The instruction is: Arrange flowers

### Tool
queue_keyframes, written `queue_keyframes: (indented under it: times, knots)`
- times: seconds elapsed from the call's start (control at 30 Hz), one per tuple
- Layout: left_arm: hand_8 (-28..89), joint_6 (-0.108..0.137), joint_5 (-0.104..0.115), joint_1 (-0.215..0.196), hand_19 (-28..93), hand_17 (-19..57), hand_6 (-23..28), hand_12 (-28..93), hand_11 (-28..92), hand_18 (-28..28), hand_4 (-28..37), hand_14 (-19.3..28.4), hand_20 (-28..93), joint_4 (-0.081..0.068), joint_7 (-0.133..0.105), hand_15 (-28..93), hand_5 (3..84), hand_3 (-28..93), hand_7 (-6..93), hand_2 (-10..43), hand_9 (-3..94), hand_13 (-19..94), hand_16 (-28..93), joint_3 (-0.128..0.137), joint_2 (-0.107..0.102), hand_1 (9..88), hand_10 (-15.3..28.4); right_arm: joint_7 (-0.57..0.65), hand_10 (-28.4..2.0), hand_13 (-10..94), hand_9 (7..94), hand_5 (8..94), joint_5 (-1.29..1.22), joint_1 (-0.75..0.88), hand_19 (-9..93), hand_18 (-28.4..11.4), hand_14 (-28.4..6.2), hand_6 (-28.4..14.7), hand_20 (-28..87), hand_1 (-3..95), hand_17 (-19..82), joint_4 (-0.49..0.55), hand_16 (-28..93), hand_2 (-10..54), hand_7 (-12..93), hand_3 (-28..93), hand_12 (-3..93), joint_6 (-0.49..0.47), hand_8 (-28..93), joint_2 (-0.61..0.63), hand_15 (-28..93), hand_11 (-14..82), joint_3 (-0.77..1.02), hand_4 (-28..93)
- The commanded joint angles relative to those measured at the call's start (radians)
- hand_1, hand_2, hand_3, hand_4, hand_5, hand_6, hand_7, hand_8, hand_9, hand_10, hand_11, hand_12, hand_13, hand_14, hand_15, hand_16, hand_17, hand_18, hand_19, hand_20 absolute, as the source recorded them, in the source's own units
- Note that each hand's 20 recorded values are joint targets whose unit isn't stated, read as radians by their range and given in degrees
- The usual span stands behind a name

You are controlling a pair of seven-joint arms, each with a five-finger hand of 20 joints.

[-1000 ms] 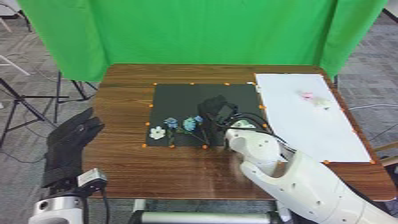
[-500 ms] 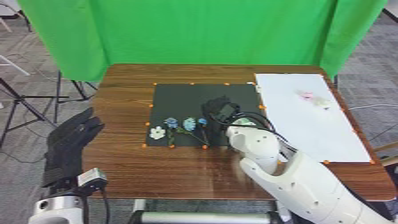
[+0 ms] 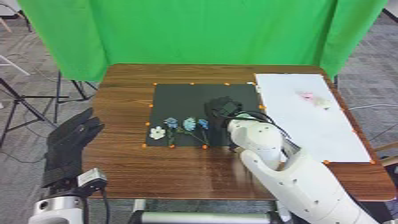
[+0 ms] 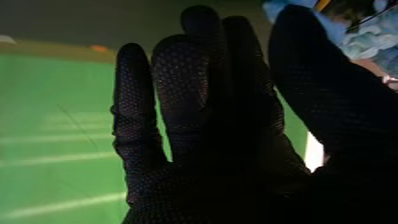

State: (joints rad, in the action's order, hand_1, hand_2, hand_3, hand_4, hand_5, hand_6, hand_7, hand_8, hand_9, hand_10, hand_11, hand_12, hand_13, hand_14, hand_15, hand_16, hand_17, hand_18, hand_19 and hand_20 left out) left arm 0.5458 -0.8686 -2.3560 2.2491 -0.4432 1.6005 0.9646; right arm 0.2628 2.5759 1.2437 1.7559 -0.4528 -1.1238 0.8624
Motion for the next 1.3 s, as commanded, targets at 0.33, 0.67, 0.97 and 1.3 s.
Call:
queue_keyframes:
  times: [0.33,0.67,0.97,1.3]
  knots:
    - [-11,0.020,0.012,-0.055,60,-9.1,11.3,5,37,21.0,-17.8,27.1,1,0.010,-0.029,64,41.4,83,16.1,4.4,35.6,25,-18,0.003,0.002,27.2,20.3,0.000,-17.6,61,58.9,57.1,-0.054,-0.064,85,-21.0,-10.6,-6.8,3,38.2,23,0.092,15,-9.5,19,87,17.6,-0.052,-12,0.064,76,26.6,0.006,-28]
    - [-11,0.042,0.022,-0.063,60,-9.0,11.3,5,37,21.0,-18.3,27.0,1,0.018,-0.056,64,41.4,83,16.2,4.2,35.6,25,-18,0.000,-0.025,27.2,20.4,0.082,-18.4,59,56.1,54.9,-0.153,-0.204,84,-21.1,-11.2,-7.6,3,36.9,23,0.080,14,-8.9,18,86,17.8,0.093,-11,0.312,77,25.8,-0.031,-28]
    - [-11,0.049,0.032,-0.061,60,-9.1,11.2,5,37,21.0,-18.7,27.0,1,0.017,-0.079,64,41.3,83,16.1,4.4,35.6,25,-18,-0.007,-0.033,27.1,20.4,0.234,-18.4,59,53.9,54.1,-0.284,-0.236,84,-20.5,-10.9,-7.6,3,34.4,23,-0.037,14,-7.5,18,87,17.5,0.195,-11,0.526,77,24.5,-0.032,-28]
    - [-11,0.044,0.029,-0.051,60,-9.0,11.3,5,37,21.0,-18.9,27.0,1,0.012,-0.079,64,41.3,83,16.0,4.4,35.7,25,-18,-0.018,-0.033,26.9,20.4,0.333,-18.7,58,51.0,52.0,-0.342,-0.216,83,-20.1,-10.6,-7.8,3,33.0,23,-0.150,13,-7.2,18,87,17.3,0.204,-11,0.589,77,22.2,0.000,-28]
